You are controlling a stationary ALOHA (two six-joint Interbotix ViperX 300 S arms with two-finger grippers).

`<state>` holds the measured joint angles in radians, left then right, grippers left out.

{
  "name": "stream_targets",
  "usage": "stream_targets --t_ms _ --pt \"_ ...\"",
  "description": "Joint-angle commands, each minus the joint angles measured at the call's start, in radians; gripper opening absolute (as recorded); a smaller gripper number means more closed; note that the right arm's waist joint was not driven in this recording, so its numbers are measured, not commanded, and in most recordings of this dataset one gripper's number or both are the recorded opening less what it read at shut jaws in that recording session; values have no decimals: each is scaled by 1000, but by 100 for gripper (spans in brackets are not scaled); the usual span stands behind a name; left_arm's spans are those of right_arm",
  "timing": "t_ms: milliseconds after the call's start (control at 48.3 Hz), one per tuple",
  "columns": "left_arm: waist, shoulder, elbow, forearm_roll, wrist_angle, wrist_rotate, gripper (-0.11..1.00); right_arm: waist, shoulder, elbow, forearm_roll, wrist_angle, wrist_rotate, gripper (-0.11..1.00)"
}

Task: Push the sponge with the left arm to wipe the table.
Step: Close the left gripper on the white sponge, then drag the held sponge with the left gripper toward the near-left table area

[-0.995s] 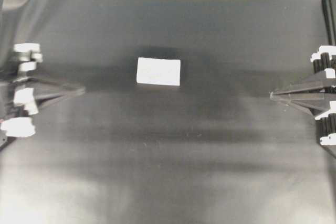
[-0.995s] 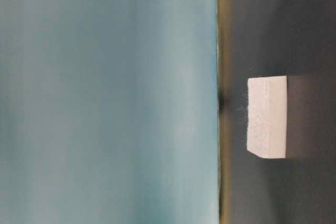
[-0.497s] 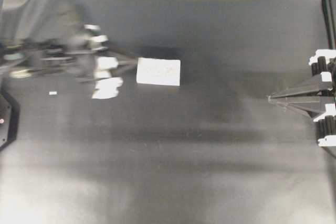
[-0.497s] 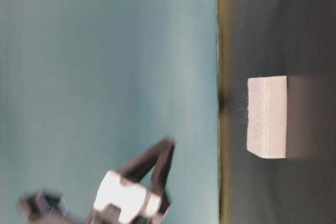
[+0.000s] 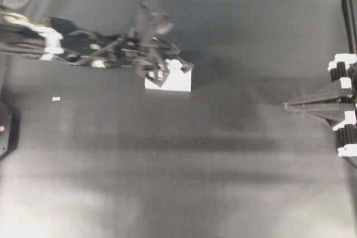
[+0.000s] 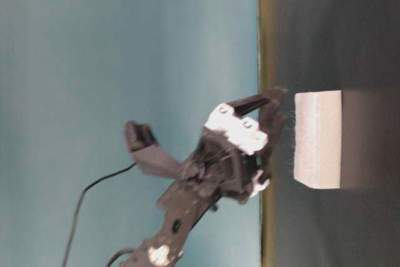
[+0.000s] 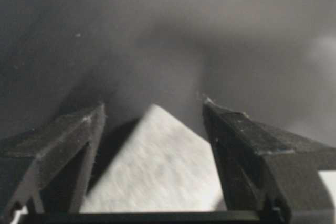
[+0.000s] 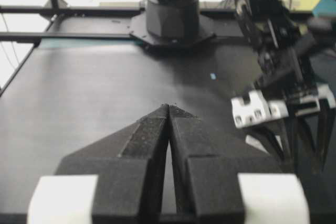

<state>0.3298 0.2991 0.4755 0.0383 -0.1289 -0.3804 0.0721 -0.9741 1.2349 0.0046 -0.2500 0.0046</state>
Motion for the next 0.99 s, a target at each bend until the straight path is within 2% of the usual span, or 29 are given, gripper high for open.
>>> stream_targets --t_ms 0,207,394,601,974 --pt "2 21 -25 3 8 -2 71 0 2 -2 2 -3 -6 -1" --pt "0 20 11 3 23 -8 71 0 -5 6 2 -3 -12 -1" --pt "-6 0 60 3 23 -48 71 0 -9 12 2 -3 -14 -1" --pt "-31 -48 104 3 23 -61 71 0 -11 17 2 -2 -14 -1" --pt "-143 -120 210 3 12 -206 71 0 -23 18 0 29 -2 -1"
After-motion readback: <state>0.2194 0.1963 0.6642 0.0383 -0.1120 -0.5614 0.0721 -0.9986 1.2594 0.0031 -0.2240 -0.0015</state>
